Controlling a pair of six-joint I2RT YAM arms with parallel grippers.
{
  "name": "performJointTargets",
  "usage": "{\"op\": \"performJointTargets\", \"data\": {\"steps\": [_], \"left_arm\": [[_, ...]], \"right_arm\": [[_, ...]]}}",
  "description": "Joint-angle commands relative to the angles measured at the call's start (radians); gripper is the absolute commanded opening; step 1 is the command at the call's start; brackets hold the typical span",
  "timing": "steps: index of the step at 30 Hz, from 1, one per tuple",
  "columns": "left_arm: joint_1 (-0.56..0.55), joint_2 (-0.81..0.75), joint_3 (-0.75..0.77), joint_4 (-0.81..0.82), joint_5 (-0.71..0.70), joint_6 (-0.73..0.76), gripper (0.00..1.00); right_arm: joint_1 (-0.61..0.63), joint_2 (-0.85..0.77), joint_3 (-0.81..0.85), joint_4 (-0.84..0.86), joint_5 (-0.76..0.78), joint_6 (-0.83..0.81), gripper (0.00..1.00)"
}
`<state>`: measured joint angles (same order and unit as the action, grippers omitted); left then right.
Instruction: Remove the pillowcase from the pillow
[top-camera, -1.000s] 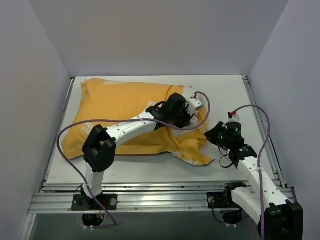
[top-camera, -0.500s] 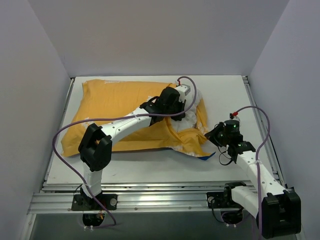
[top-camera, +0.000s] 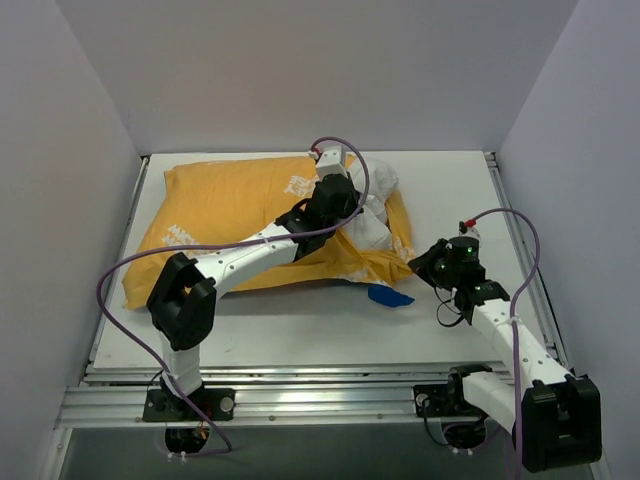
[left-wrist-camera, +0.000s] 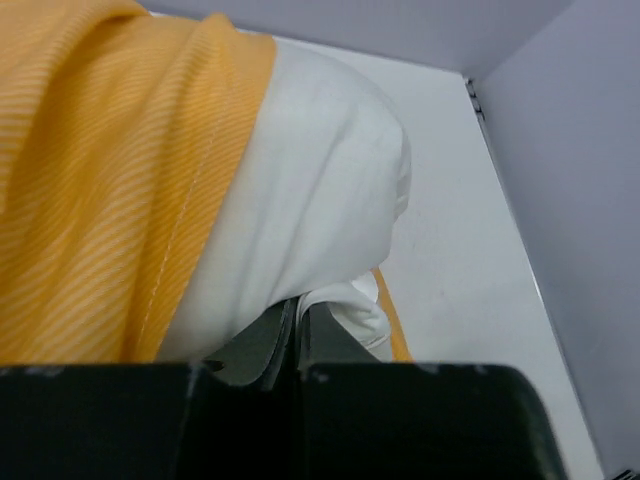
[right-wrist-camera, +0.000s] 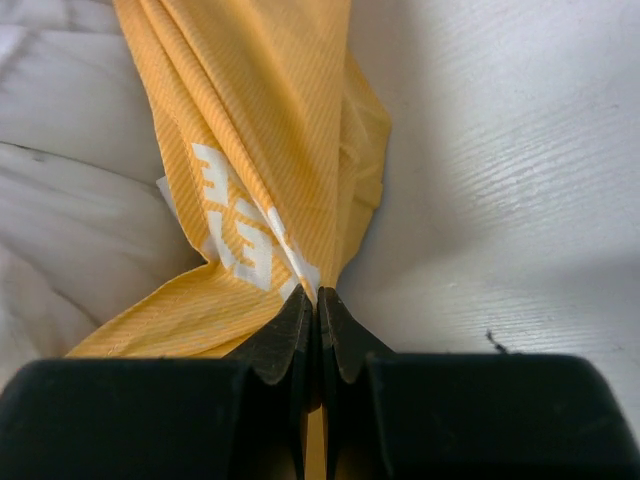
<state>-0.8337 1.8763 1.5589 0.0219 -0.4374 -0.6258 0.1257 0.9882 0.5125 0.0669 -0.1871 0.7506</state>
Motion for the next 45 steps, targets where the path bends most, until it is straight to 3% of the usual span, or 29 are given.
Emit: {"op": "performJointTargets", "data": {"steps": [1, 7, 10, 16, 20, 23, 25, 26, 28, 30, 32, 34, 37, 45], "left_arm": [[0.088, -0.135, 0.046, 0.404, -0.46, -0.048, 0.02], [0.091, -0.101, 0.159, 0.428, -0.466, 0.014, 0.02], [0.09, -0.129, 0.147, 0.385, -0.347, 0.006, 0.02], [0.062, -0.247, 0.04, 0.214, 0.214, -0.118, 0.02], [0.007, -0.324, -0.028, 0.132, 0.577, -0.114, 0.02], [-0.022, -0.358, -0.046, 0.024, 0.704, -0.078, 0.02], [-0.047, -0.399, -0.089, -0.023, 0.71, -0.052, 0.02], [-0.053, -0.416, -0.106, -0.063, 0.697, -0.039, 0.1], [-0.054, -0.466, -0.137, -0.102, 0.674, -0.043, 0.33], [-0.054, -0.5, -0.178, -0.129, 0.639, -0.043, 0.49], [-0.054, -0.548, -0.195, -0.169, 0.597, -0.038, 0.57], [-0.054, -0.607, -0.226, -0.221, 0.533, -0.031, 0.73], [-0.054, -0.686, -0.282, -0.309, 0.404, -0.034, 0.85], [0.013, -0.859, -0.525, -0.663, -0.046, -0.247, 0.92]], "right_arm": [[-0.011, 0.044, -0.042, -0.294, 0.069, -0.079, 0.0], [0.011, 0.096, -0.031, -0.3, 0.112, -0.065, 0.0], [0.011, 0.086, -0.028, -0.283, 0.106, -0.072, 0.0], [0.009, 0.124, -0.005, -0.115, -0.023, -0.096, 0.0], [0.009, 0.213, 0.04, -0.017, -0.044, -0.102, 0.0], [0.009, 0.227, 0.092, 0.022, -0.063, -0.126, 0.13], [0.009, 0.187, 0.119, 0.03, -0.071, -0.151, 0.26], [0.009, 0.17, 0.147, 0.025, -0.068, -0.16, 0.39], [0.009, 0.115, 0.179, -0.001, -0.039, -0.189, 0.5], [0.009, 0.083, 0.228, -0.058, -0.025, -0.212, 0.63], [0.012, 0.043, 0.262, -0.134, -0.017, -0.247, 0.74], [0.014, 0.009, 0.314, -0.174, -0.02, -0.273, 0.78], [0.022, -0.028, 0.365, -0.22, -0.04, -0.316, 0.84], [0.165, 0.003, 0.373, -0.201, -0.143, -0.329, 0.89]]}}
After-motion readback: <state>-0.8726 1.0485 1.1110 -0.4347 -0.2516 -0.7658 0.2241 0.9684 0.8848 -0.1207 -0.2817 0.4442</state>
